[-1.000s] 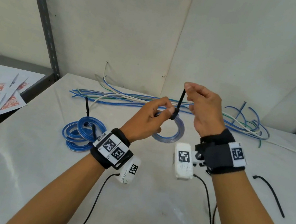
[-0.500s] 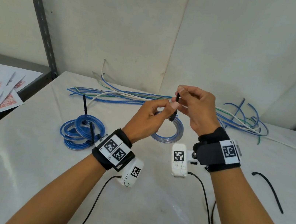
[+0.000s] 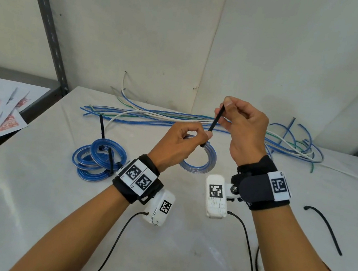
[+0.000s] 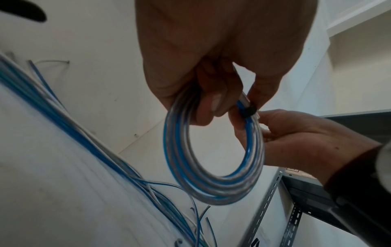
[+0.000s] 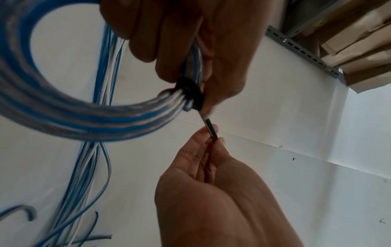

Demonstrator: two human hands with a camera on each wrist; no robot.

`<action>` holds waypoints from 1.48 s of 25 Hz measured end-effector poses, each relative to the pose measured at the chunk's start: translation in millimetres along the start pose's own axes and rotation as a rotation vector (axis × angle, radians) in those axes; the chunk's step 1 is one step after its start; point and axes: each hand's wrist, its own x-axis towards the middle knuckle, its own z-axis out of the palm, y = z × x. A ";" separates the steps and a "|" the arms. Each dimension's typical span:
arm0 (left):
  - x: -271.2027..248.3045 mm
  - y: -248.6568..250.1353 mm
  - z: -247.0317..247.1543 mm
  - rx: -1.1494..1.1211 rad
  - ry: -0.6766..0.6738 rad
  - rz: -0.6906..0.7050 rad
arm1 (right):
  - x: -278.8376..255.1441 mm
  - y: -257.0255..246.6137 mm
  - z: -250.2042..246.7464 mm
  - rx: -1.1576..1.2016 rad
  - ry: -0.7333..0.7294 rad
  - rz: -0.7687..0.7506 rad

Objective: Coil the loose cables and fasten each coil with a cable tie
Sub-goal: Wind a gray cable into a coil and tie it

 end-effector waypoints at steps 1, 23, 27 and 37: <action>0.3 -1.6 0.5 -0.003 0.003 -0.005 | -0.6 2.9 1.0 0.015 0.014 -0.008; -34.8 2.6 -96.4 0.475 -0.026 -0.065 | -21.6 -0.1 66.5 -0.222 -0.491 0.061; -36.5 10.2 -131.1 0.670 -0.124 -0.130 | -26.8 2.9 87.7 -0.429 -0.605 -0.050; -37.4 16.1 -135.2 0.585 0.026 -0.091 | -54.9 27.9 61.2 -0.832 -1.301 0.158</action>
